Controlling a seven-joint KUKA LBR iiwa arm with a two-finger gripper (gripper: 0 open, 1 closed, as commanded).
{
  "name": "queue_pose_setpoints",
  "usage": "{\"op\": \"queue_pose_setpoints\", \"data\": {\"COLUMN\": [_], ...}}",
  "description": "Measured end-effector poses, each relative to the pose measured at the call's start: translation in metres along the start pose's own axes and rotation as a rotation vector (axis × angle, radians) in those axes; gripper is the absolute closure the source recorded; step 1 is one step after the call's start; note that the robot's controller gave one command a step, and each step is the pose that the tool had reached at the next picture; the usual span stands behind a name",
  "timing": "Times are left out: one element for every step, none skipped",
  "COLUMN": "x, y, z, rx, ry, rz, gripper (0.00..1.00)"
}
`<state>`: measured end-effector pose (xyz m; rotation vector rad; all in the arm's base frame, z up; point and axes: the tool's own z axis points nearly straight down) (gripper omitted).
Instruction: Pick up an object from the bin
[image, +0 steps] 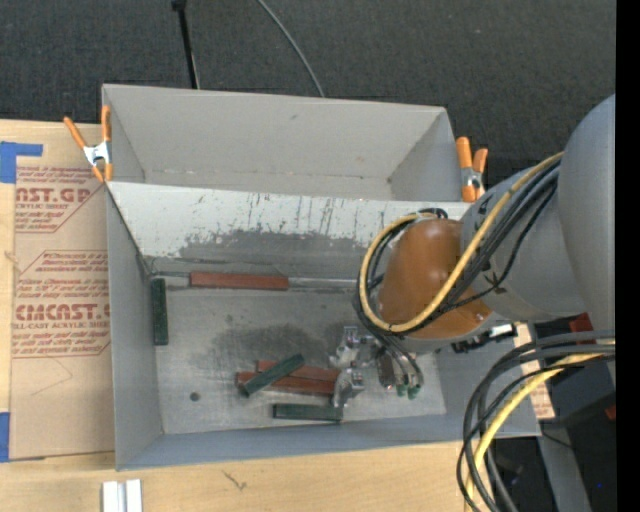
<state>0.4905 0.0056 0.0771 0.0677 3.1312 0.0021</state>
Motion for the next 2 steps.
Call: {"op": "queue_pose_setpoints", "data": {"x": [0.0,-0.021], "y": [0.0,0.006], "z": [0.0,-0.158], "rx": [0.0,0.001], "ry": [0.0,0.006], "rz": [0.0,0.089], "gripper": [1.0,1.0]}}
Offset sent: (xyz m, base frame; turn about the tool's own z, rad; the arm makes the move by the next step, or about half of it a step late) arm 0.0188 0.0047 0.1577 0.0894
